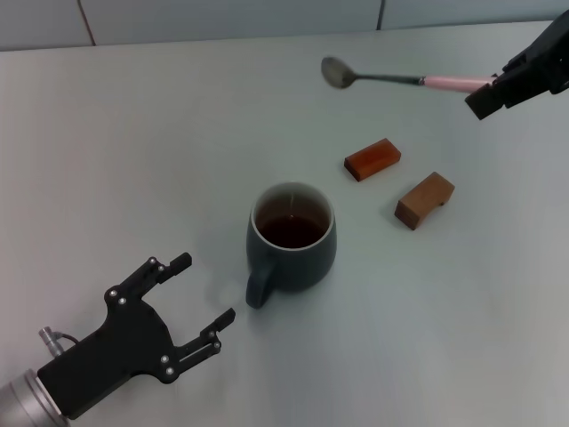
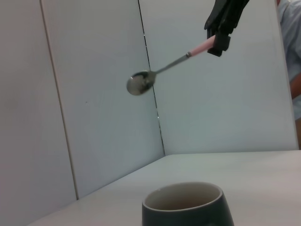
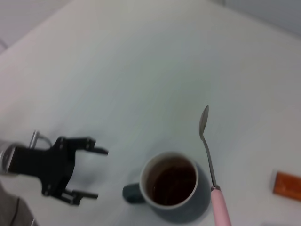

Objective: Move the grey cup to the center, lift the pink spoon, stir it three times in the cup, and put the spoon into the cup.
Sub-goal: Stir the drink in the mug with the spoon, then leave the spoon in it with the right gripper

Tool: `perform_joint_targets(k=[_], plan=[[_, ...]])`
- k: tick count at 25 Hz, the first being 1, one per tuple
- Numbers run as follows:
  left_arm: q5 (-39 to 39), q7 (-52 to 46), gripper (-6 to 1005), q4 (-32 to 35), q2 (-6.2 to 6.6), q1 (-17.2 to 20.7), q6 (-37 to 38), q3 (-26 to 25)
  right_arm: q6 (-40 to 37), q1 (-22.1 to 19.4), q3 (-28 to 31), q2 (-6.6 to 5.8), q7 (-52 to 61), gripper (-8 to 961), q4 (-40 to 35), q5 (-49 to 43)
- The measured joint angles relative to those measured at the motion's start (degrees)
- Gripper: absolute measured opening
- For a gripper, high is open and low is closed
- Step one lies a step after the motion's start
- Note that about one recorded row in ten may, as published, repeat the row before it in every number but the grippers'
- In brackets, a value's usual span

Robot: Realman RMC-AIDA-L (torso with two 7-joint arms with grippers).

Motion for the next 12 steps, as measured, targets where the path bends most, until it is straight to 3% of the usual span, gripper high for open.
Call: perform_joint_targets(k=[5, 8, 9, 10, 11, 12], plan=[[-0.02, -0.43, 802, -0.14, 0.0, -0.13, -0.08, -0.02, -0.14, 3.02, -2.06, -1.85, 0.13, 111, 6.37, 1.39], [-0.04, -0.72, 802, -0.26, 0.03, -0.15, -0.11, -0.02, -0.29, 5.88, -4.24, -4.2, 0.33, 111, 10.68, 3.03], [-0.05, -1.11, 802, -0.3, 0.08, -0.12, -0.05, -0.02, -0.44, 8.23, -5.31, -5.9, 0.52, 111, 13.25, 3.36], [-0.05, -1.11, 802, -0.3, 0.08, -0.12, -0.05, -0.02, -0.44, 8.23, -5.31, -5.9, 0.52, 111, 13.25, 3.36], [-0.05, -1.28, 802, -0.3, 0.08, -0.05, -0.05, -0.03, -0.6, 11.02, -6.79, -7.9, 0.62, 111, 16.79, 3.96], [-0.05, -1.37, 802, -0.3, 0.08, -0.01, -0.08, -0.08, -0.6, 11.02, -6.79, -7.9, 0.62, 111, 16.79, 3.96]])
